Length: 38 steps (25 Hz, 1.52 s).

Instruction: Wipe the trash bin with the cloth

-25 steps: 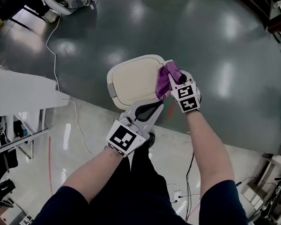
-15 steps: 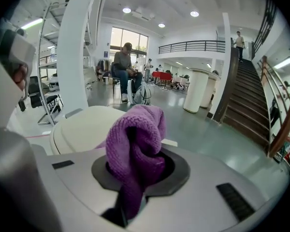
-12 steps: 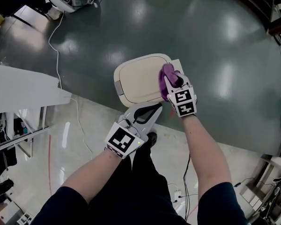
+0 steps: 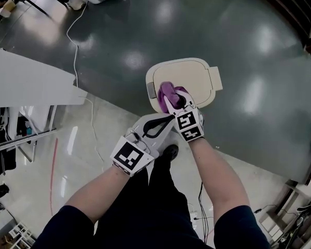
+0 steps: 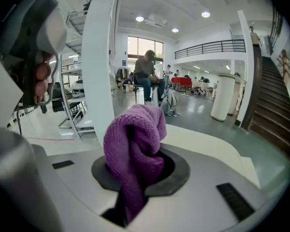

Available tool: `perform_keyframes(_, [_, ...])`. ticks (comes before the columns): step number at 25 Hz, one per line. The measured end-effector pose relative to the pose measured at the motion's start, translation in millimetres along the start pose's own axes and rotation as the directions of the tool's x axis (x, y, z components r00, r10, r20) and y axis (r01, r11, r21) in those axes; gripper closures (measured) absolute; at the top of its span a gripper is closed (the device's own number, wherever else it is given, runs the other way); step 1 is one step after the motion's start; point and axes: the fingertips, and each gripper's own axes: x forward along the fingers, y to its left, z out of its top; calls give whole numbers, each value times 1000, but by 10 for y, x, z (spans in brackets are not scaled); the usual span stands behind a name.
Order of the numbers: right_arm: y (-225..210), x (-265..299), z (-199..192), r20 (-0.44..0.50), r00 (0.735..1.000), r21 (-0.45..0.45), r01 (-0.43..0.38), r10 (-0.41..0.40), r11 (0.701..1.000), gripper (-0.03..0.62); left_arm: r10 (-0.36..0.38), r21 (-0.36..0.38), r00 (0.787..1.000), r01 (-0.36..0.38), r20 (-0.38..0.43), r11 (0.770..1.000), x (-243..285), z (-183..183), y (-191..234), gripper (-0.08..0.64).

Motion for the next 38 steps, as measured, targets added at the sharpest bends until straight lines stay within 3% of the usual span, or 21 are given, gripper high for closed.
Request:
perform_keyframes(5, [322, 16, 9, 6, 999, -45, -51, 51, 998, 518, 27, 10, 999, -26, -31, 1000, -127, -144, 36, 563])
perform_keyframes(10, [295, -181, -112, 8, 999, -70, -51, 52, 996, 518, -5, 3, 999, 5, -41, 1000, 45, -191, -204, 562])
perform_keyframes(19, [-527, -695, -671, -22, 998, -26, 60, -60, 998, 518, -84, 22, 994, 86, -74, 996, 606, -220, -605, 563])
perform_keyframes(27, [-1159, -1172, -1045, -103, 976, 63, 200, -193, 978, 518, -155, 70, 985, 160, -79, 985, 928, 6, -967, 563])
perform_keyframes(32, [-1275, -1573, -913, -105, 967, 115, 244, -233, 963, 518, -167, 99, 984, 172, -58, 980, 864, 355, -1094, 563])
perform_keyframes(38, [-1080, -1975, -380, -42, 963, 149, 271, -268, 951, 518, -167, 129, 985, 170, -38, 977, 583, 720, -1131, 563])
